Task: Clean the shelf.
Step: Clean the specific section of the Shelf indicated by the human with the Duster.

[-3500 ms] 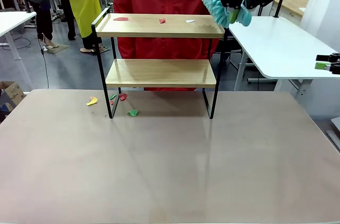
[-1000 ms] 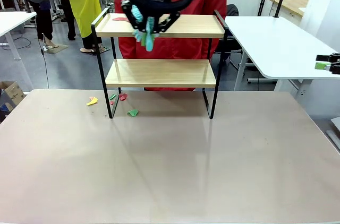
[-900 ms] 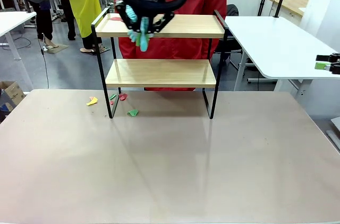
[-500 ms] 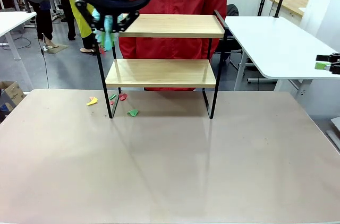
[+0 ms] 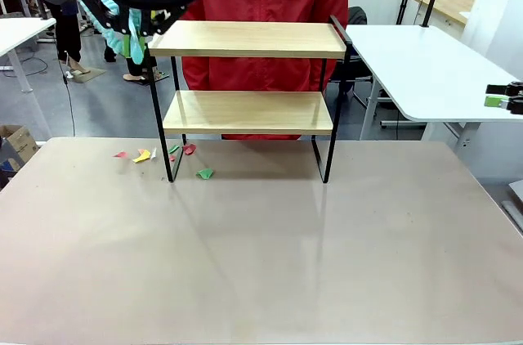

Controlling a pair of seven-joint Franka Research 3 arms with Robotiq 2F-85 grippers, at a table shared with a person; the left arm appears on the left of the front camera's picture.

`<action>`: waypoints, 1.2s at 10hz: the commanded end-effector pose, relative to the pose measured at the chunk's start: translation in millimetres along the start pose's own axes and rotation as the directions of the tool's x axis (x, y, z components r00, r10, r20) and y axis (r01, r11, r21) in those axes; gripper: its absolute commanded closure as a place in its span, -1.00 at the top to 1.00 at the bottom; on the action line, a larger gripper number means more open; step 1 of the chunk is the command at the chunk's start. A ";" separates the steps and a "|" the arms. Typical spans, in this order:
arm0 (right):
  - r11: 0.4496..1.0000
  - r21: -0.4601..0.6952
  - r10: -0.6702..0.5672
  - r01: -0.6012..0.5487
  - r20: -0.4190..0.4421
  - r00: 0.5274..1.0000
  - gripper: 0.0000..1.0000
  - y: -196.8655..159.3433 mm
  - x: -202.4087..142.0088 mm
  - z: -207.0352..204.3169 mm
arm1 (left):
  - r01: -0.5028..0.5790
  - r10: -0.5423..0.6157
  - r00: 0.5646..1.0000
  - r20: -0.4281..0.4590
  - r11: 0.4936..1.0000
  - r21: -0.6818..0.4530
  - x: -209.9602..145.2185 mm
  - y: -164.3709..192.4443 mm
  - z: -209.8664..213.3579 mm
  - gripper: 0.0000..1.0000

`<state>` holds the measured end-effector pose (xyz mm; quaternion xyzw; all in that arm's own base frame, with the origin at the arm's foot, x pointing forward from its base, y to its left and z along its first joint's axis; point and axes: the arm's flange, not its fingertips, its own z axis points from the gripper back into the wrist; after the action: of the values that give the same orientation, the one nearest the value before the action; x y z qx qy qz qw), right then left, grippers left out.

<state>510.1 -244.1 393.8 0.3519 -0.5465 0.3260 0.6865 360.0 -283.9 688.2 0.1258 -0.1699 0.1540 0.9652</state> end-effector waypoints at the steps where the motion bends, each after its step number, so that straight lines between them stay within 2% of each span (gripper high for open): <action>1: 1.000 0.000 0.004 -0.004 0.003 1.000 1.00 2.5 2.9 -1.2 | -0.022 0.025 0.999 0.035 0.997 -0.072 -6.2 4.8 -1.6 -0.74; 2: 1.000 0.000 0.004 -0.004 0.003 1.000 1.00 2.5 2.9 -1.2 | 0.000 0.000 1.000 0.000 1.000 0.000 0.0 0.0 0.0 -0.74; 6: 1.000 0.000 0.004 -0.004 0.003 1.000 1.00 2.5 2.9 -1.2 | -0.002 0.002 1.000 -0.001 1.000 -0.010 -1.0 -3.6 -0.8 -0.74; 7: 1.000 0.000 0.004 -0.004 0.003 1.000 1.00 2.5 2.9 -1.2 | 0.035 -0.030 0.997 0.065 0.996 -0.077 -2.0 1.9 8.5 -0.74; 8: 1.000 0.000 0.004 -0.004 0.003 1.000 1.00 2.5 2.9 -1.2 | 0.112 -0.095 0.991 0.092 0.974 -0.195 -1.2 15.6 16.1 -0.74; 9: 1.000 0.000 0.004 -0.004 0.003 1.000 1.00 2.5 2.9 -1.2 | 0.205 -0.177 0.978 0.113 0.923 -0.325 -0.4 30.5 19.1 -0.74; 11: 1.000 0.000 0.004 -0.004 0.003 1.000 1.00 2.5 2.9 -1.2 | 0.364 -0.321 0.931 0.172 0.827 -0.429 5.0 57.7 20.0 -0.74; 12: 1.000 0.000 0.004 -0.004 0.003 1.000 1.00 2.5 2.9 -1.2 | 0.457 -0.400 0.889 0.222 0.750 -0.478 7.8 70.7 20.3 -0.74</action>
<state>510.1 -244.1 393.8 0.3518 -0.5465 0.3260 0.6865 343.7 -249.2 743.8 -0.0667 -0.2465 -0.0652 0.9647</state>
